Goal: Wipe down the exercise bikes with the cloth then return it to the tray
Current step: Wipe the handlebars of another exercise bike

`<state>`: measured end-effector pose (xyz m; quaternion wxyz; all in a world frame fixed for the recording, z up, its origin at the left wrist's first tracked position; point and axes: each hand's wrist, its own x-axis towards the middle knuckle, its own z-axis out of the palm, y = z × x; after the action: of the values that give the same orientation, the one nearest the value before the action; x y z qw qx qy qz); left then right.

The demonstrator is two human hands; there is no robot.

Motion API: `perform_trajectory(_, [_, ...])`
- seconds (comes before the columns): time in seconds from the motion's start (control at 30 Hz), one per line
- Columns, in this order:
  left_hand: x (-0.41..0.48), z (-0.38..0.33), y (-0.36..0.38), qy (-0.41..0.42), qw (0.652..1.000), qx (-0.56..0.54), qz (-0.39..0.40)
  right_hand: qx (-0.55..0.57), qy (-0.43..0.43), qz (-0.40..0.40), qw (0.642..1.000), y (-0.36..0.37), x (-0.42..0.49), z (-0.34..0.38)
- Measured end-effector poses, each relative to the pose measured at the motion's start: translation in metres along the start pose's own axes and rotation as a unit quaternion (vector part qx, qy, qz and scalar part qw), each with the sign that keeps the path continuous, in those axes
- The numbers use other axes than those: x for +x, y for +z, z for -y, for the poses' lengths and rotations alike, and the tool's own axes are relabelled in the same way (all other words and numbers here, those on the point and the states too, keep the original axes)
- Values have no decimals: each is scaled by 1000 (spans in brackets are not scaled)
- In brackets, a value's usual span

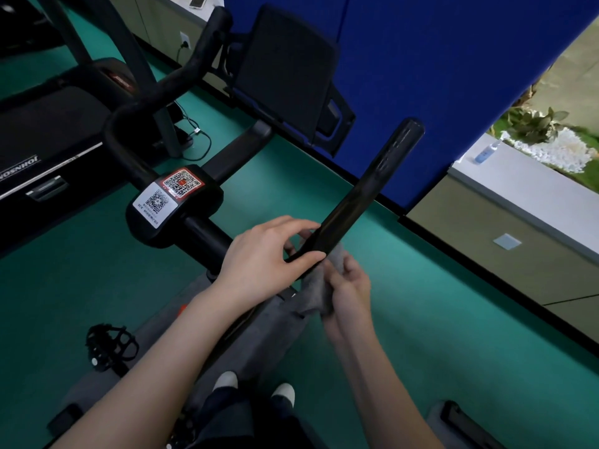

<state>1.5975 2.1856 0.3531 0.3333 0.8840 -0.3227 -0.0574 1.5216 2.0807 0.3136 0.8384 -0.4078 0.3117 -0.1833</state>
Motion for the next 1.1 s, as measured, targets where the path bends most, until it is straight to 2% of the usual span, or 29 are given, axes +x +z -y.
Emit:
perform_trajectory(0.17, [-1,-3,-2,-8,1000,-8,16,45,-46,-59,996,-9,14,27])
perform_trajectory(0.27, [1,-3,-5,-8,998,-44,32,-48,-146,-93,984,-19,11,38])
perform_trajectory(0.3, [2,-3,-6,-8,998,-56,36,-115,-195,-101,969,-21,10,43])
perform_trajectory(0.37, [4,-3,-6,-7,997,-67,43,-268,-289,-95,914,-20,9,54])
perform_trajectory(0.43, [5,-3,-7,-1,997,-68,49,-398,-349,-43,847,-10,10,65])
perform_trajectory(0.53, [5,-1,-11,10,995,-80,66,-509,-395,32,764,6,11,79])
perform_trajectory(0.63, [5,2,-17,29,992,-85,90,-566,-368,91,732,22,9,88])
perform_trajectory(0.77, [5,17,-32,63,993,-14,103,-636,-329,140,684,48,5,90])
perform_trajectory(0.9, [8,36,-41,94,987,-11,128,-699,-234,191,648,72,3,88])
perform_trajectory(1.03, [10,43,-41,112,984,-22,137,-795,-122,215,554,88,6,81])
perform_trajectory(1.1, [10,45,-40,121,983,-19,138,-822,-95,193,528,92,9,76])
